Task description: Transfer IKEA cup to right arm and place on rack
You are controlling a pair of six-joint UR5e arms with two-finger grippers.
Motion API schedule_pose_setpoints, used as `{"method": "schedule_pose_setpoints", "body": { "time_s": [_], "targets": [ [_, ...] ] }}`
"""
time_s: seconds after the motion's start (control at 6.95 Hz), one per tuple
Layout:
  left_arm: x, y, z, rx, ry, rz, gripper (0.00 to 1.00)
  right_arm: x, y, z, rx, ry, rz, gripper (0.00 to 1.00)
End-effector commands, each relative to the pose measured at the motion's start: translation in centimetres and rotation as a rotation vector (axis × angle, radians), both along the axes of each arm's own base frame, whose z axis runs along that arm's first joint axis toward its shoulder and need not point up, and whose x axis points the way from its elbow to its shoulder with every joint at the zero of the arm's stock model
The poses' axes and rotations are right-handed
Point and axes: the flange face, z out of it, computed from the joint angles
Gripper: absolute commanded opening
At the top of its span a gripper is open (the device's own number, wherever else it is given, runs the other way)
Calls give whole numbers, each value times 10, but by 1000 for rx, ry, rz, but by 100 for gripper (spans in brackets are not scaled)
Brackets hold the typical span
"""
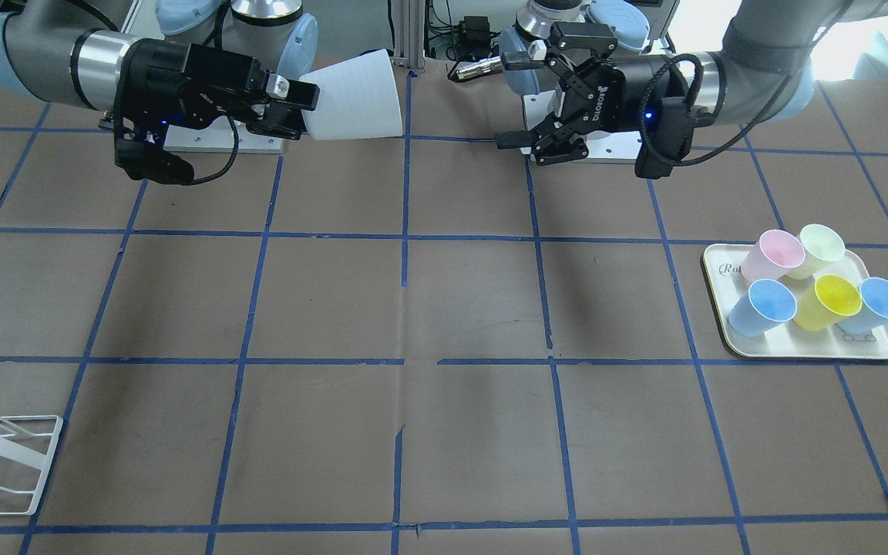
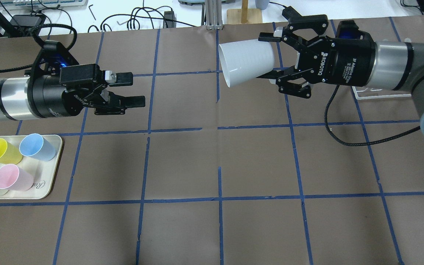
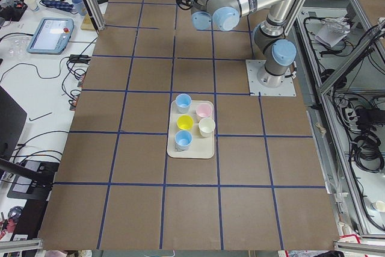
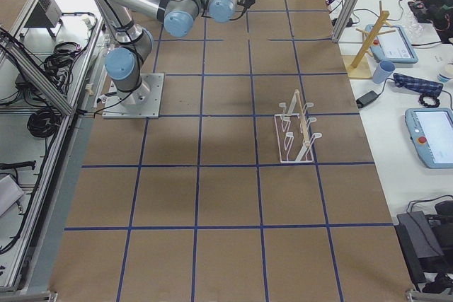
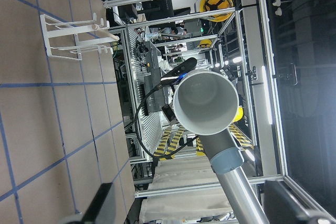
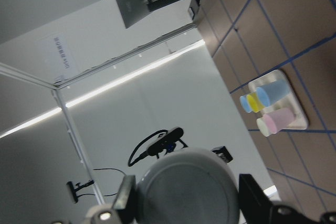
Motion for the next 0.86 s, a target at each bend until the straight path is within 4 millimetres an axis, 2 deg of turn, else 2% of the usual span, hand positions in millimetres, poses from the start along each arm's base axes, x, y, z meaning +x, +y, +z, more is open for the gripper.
{"method": "schedule_pose_setpoints", "body": {
  "time_s": [0.0,0.14,0.29,0.43,0.58,0.72],
  "targets": [
    [27,-31,29,6,-303,-126,100,-15,5,24,-4,380,57,31],
    [25,-43,30,88,-418,-109,100,-26,8,27,12,560,78,31],
    [18,-47,28,157,-618,-133,100,-33,11,29,24,675,90,31],
    [2,-52,24,166,-809,-153,100,-40,12,28,29,765,108,29],
    [-15,-53,25,188,-930,-152,100,-48,14,24,22,889,137,28],
    [-25,-48,36,131,-1103,-173,100,-65,13,25,-35,1084,194,26]
  ]
}}
